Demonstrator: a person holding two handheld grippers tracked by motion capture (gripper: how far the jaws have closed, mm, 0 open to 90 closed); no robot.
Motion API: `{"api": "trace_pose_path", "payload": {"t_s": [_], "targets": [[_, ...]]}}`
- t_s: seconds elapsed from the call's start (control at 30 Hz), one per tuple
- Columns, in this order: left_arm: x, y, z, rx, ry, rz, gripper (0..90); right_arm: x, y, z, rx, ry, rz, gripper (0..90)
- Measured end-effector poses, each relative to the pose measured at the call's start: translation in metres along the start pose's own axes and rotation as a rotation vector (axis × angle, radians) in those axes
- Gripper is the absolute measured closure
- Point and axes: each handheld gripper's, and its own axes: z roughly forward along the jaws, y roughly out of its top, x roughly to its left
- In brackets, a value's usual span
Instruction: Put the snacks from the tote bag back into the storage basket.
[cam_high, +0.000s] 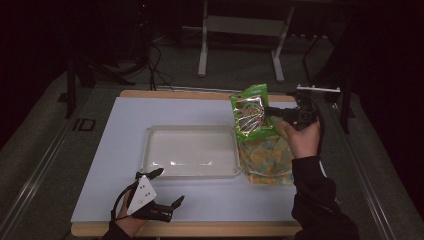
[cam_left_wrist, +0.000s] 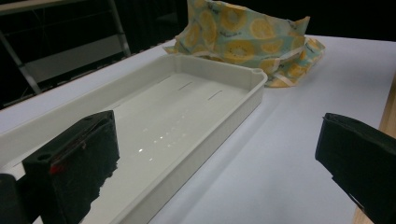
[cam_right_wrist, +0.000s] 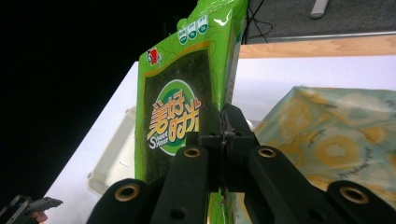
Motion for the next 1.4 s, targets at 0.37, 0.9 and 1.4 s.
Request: {"api": "trace_pose_path", "payload": {"t_s": [0.37,0.9,1.4], "targets": [[0.0,0.0,0.0,-0.004,-0.005,0.001,0.2,0.012,-0.012,0.026,0.009,0.036,0.008,88.8],[-0.001,0.0,-0.001,-0.009,-0.004,0.005,0.2,0.026,-0.028,0.056,-0.014,0.082,0.033,88.7],[0.0,0.0,-0.001,-0.006,-0.006,0.009,0.2,0.022,-0.049,0.084,-0.012,0.114,0.092,88.8]]}}
